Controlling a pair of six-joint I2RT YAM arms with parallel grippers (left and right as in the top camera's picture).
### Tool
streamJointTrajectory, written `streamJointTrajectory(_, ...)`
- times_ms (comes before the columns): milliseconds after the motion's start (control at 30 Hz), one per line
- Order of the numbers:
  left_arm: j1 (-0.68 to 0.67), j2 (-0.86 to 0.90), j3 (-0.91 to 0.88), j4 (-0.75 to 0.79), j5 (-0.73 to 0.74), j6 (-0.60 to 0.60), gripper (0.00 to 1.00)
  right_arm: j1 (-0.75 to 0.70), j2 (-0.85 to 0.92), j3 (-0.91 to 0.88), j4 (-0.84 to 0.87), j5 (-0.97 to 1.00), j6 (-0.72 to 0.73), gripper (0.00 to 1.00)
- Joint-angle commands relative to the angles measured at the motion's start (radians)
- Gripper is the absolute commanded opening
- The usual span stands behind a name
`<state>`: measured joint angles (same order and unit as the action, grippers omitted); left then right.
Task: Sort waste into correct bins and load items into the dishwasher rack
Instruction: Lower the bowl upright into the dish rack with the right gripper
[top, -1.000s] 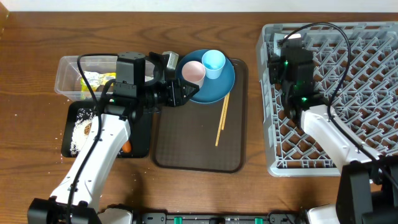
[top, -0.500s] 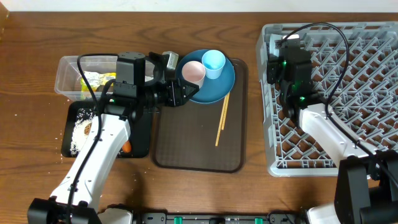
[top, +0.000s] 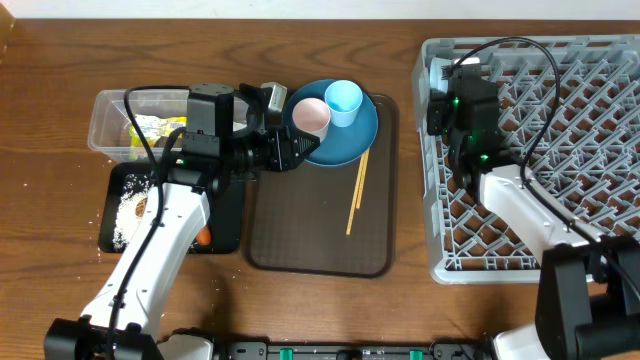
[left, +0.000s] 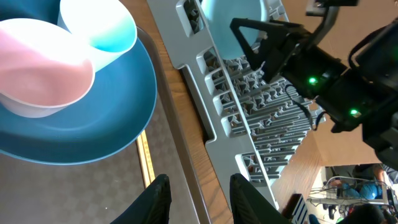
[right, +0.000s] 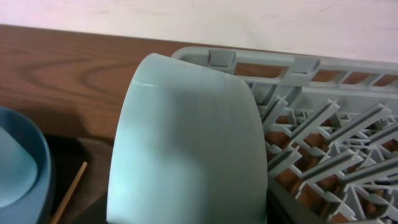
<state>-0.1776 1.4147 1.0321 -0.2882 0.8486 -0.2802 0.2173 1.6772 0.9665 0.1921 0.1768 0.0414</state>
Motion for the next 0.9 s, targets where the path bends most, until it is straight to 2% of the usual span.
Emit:
streamJointTrajectory(0,0.004,-0.012,0.013,-0.002,-0.009,0.024,0.32,-0.008,0.029,0.021,0.006,-0.024,0.024,0.28)
streamJointTrajectory(500,0.004,-0.012,0.014,-0.003,-0.027,0.024,0.32,-0.015,0.031,0.021,0.075,0.01,0.002,0.29)
streamJointTrajectory(867,0.004,-0.012,0.013,-0.002,-0.027,0.024,0.32,-0.015,0.043,0.021,0.066,0.01,0.002,0.29)
